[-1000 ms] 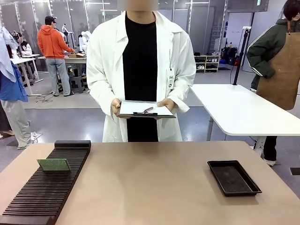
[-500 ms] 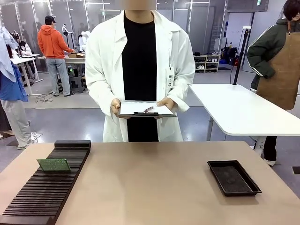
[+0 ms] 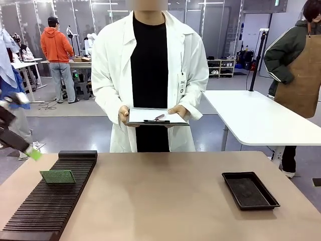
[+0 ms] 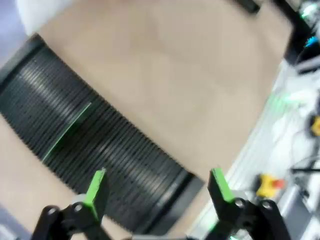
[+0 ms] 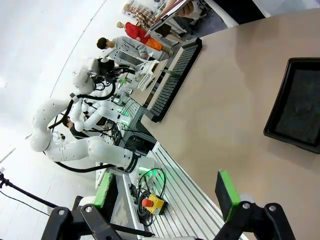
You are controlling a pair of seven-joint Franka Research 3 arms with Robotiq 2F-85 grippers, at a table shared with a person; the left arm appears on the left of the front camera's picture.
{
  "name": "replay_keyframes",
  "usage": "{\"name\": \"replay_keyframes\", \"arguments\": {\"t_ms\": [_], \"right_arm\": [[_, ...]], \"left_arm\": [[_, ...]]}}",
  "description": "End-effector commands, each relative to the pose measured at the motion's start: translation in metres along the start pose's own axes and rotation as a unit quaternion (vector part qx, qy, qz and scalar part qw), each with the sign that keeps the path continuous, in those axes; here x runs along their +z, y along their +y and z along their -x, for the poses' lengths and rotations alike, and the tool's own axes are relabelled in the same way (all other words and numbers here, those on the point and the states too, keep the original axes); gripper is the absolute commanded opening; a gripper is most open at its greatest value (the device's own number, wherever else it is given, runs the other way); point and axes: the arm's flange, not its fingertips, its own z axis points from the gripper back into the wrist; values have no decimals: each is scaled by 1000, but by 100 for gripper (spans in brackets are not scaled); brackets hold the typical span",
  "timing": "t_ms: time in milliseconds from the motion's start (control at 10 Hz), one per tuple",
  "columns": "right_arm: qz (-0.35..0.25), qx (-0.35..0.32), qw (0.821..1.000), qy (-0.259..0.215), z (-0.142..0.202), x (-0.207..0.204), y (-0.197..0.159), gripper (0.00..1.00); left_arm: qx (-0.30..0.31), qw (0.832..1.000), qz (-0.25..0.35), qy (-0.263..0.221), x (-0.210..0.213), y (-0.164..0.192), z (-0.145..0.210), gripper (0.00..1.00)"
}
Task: Inspect the PCB.
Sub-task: Pick up the Blank PCB and present it to the human.
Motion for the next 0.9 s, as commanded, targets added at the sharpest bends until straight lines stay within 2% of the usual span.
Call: {"name": "replay_keyframes", "arguments": {"t_ms": [0,100,300,400,500,800], "right_arm": [[-4,10,1000,-6,-1,0,1,100],[-4,10,1000,-6,-1,0,1,100],[-4,10,1000,-6,-1,0,1,100],[-4,10,1000,-6,-1,0,1,100],[-4,10,1000,-6,-1,0,1,100],[-4,10,1000,-6,-1,0,1,100]], "left_arm": [[-104,985,-76,113,-17,36,-13,100],[-127,979,-90,135,-25,40,-20,100],[-137,968,-108,178,-45,53,-21,100],[-159,969,-93,163,-47,51,-19,100],[-141,970,-87,179,-44,47,-19,100],[-141,970,-87,179,-44,47,-19,100]]}}
